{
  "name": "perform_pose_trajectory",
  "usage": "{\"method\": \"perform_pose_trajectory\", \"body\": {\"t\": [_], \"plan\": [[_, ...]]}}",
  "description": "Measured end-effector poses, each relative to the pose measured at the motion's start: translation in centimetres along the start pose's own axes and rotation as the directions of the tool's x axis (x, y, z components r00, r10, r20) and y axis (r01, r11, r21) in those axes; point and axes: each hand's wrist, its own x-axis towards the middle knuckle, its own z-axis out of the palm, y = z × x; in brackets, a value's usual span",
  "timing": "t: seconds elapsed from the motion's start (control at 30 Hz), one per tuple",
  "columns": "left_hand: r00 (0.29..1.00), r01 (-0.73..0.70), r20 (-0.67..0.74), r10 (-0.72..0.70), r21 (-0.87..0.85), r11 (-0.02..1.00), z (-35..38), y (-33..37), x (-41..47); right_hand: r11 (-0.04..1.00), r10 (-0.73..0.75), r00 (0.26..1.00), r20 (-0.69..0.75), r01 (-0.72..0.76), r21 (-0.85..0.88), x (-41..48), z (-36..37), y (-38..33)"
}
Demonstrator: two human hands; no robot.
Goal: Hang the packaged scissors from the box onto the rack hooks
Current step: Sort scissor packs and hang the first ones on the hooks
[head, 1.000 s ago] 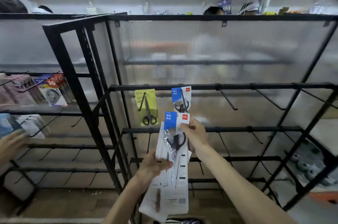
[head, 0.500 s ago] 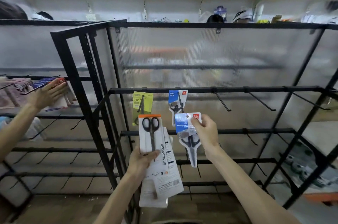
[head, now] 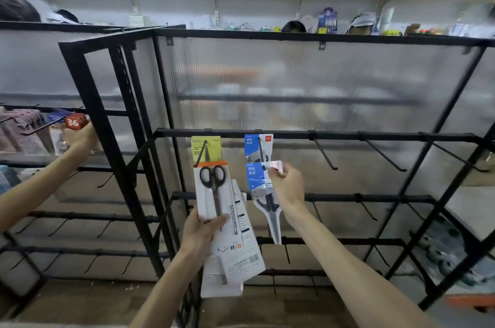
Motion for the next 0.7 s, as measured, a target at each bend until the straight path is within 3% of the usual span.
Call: {"method": "perform_pose_trajectory", "body": {"t": [0.2, 0.4, 0.7], "plan": [[0.999, 0.023, -0.021, -0.024, -0.012, 1.000, 1.0, 0.6, 0.8, 0.978, 0.024, 1.000, 0.018, -0.020, -0.210, 4.2, 1.3, 0.0], [0.998, 0.058, 0.009, -0.058, 0.028, 0.998, 0.9, 0.9, 1.3, 0.987, 0.070, 0.997, 0.026, -0.065, -0.149, 8.5, 2.8, 0.1], [0.997, 0.076, -0.013, -0.075, 0.076, 0.994, 0.2, 1.7, 2.6, 0.956, 0.136, 0.990, 0.044, -0.119, -0.267, 13.1, 4.3, 0.3]]}}
